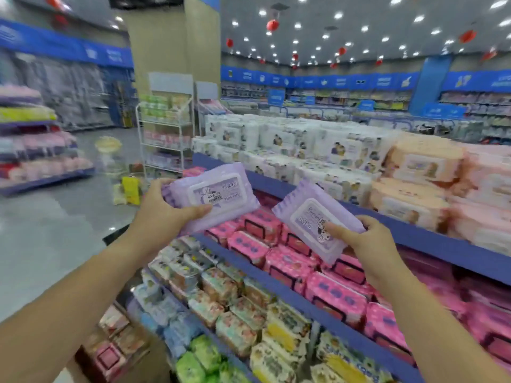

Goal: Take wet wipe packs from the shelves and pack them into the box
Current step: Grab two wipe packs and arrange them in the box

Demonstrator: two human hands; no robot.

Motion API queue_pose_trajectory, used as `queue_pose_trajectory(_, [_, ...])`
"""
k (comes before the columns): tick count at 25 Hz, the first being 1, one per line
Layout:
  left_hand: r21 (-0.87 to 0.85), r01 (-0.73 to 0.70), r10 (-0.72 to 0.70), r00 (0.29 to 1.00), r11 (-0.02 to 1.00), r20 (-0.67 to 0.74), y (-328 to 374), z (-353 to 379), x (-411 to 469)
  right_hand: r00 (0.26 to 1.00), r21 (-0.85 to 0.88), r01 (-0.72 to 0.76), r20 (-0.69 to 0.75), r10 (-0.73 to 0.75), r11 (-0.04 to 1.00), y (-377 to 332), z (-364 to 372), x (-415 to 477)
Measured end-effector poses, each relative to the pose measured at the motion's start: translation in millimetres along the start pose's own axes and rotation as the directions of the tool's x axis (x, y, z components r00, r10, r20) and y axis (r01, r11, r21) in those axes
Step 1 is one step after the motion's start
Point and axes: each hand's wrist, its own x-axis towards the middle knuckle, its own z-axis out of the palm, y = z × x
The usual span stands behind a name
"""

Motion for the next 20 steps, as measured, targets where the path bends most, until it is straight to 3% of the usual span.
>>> queue_pose_trajectory(5, [0.186, 0.163, -0.136, 0.980, 0.969, -0.147, -77, -167, 14, 0.974, -0.004, -0.122, 0.194, 0.120, 0.993, 47, 187, -2])
queue_pose_trajectory(10, [0.311, 0.382, -0.316, 0.917, 0.870, -0.242, -179, -296, 50, 0.898, -0.037, -0.224, 0.381, 0.220, 0.974, 126, 359, 13])
queue_pose_trajectory(14, [0.425, 0.503, -0.433, 0.865, 0.753, -0.256, -247, -375, 101, 0.824, -0.061, -0.353, 0.452, 0.341, 0.934, 193, 479, 35])
queue_pose_trajectory(20, [0.549, 0.586, -0.601, 0.779, 0.596, -0.179, -339, -465, 171, 0.721, -0.224, -0.520, 0.403, 0.564, 0.824, 261, 603, 38])
